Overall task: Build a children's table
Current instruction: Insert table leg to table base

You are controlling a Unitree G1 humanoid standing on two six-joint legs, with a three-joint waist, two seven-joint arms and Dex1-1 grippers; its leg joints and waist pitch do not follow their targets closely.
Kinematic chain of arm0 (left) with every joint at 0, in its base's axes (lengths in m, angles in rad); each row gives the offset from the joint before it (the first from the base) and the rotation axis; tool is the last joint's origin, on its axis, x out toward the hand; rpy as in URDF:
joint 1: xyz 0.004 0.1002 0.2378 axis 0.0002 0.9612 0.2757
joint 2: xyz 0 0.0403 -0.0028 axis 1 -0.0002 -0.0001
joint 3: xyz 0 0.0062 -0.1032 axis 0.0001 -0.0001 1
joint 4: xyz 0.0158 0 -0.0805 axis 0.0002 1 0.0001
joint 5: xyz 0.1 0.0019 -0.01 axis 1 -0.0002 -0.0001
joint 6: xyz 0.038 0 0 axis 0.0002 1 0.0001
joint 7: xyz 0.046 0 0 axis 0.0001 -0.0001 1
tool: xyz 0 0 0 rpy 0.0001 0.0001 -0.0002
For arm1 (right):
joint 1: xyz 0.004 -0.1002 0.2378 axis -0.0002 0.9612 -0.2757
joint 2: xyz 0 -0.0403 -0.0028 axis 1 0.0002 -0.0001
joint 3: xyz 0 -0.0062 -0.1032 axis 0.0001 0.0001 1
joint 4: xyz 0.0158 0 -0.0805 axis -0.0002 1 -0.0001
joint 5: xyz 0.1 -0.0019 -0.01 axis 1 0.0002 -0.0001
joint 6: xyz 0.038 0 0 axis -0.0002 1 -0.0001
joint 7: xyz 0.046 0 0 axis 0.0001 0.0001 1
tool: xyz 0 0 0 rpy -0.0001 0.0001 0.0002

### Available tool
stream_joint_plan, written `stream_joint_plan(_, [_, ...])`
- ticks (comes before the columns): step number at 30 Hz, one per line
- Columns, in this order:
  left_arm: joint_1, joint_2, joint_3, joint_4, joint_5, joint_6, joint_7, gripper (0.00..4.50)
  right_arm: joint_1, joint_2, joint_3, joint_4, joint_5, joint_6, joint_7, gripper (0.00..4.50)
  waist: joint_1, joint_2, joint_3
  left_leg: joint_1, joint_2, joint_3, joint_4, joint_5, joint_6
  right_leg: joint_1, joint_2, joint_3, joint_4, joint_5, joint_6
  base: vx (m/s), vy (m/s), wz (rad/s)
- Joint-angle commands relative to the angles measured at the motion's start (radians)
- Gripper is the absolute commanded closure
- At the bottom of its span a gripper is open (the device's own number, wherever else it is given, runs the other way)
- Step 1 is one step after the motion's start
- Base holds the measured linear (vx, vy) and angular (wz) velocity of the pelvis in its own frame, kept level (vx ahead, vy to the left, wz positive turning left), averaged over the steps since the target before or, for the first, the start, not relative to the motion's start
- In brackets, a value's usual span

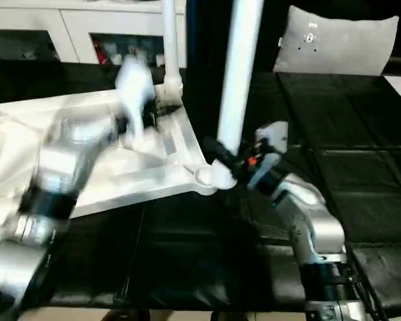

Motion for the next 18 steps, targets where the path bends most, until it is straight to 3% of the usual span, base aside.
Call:
stream_joint_plan(1, [-0.010,-0.025,-0.031,-0.058,-0.024,0.034,-0.045,3.01,0.000,-0.006,0.013,-0.032,-0.019,0.013,-0.006,2.62,0.008,-0.010,-0.084,0.011,0.043,-0.013,-0.056,-0.039,0.094,0.066,-0.063,0.038,-0.052,0.008,-0.264,0.000,0.000,0.00])
stream_joint_plan(4, [0.016,-0.067,-0.088,-0.162,-0.058,0.088,-0.101,3.01,0.000,-0.010,0.020,-0.025,-0.041,0.009,-0.027,2.62,0.016,-0.009,-0.086,0.011,0.046,-0.011,-0.051,-0.016,0.125,0.066,-0.066,0.038,-0.047,0.058,-0.287,0.000,0.000,0.00])
stream_joint_plan(6, [0.022,-0.074,-0.107,-0.186,-0.074,0.099,-0.109,3.01,0.001,-0.010,0.020,-0.026,-0.043,0.010,-0.031,2.62,0.023,-0.008,-0.082,0.011,0.046,-0.010,-0.051,-0.032,0.133,0.062,-0.063,0.037,-0.051,0.034,-0.291,0.000,0.000,0.00])
stream_joint_plan(12, [0.065,-0.079,-0.149,-0.298,-0.133,0.134,-0.173,3.01,-0.002,-0.009,0.017,-0.022,-0.058,0.008,-0.041,2.62,0.021,-0.007,-0.074,0.015,0.048,-0.012,-0.061,-0.121,0.090,0.060,-0.063,0.037,-0.067,-0.115,-0.257,0.000,0.000,0.00])
stream_joint_plan(16, [0.067,-0.052,-0.115,-0.269,-0.106,0.133,-0.159,2.86,-0.008,-0.009,0.007,-0.015,-0.062,0.006,-0.047,2.62,0.019,-0.006,-0.074,0.015,0.047,-0.013,-0.062,-0.126,0.072,0.061,-0.061,0.037,-0.070,-0.141,-0.231,0.000,0.000,0.00])
stream_joint_plan(18, [0.090,0.021,-0.109,-0.230,-0.078,0.123,-0.173,2.76,-0.015,-0.016,-0.016,-0.002,-0.060,0.002,-0.058,2.62,0.018,-0.005,-0.076,0.013,0.044,-0.015,-0.062,-0.107,0.069,0.062,-0.059,0.036,-0.066,-0.114,-0.226,0.000,0.000,0.00])
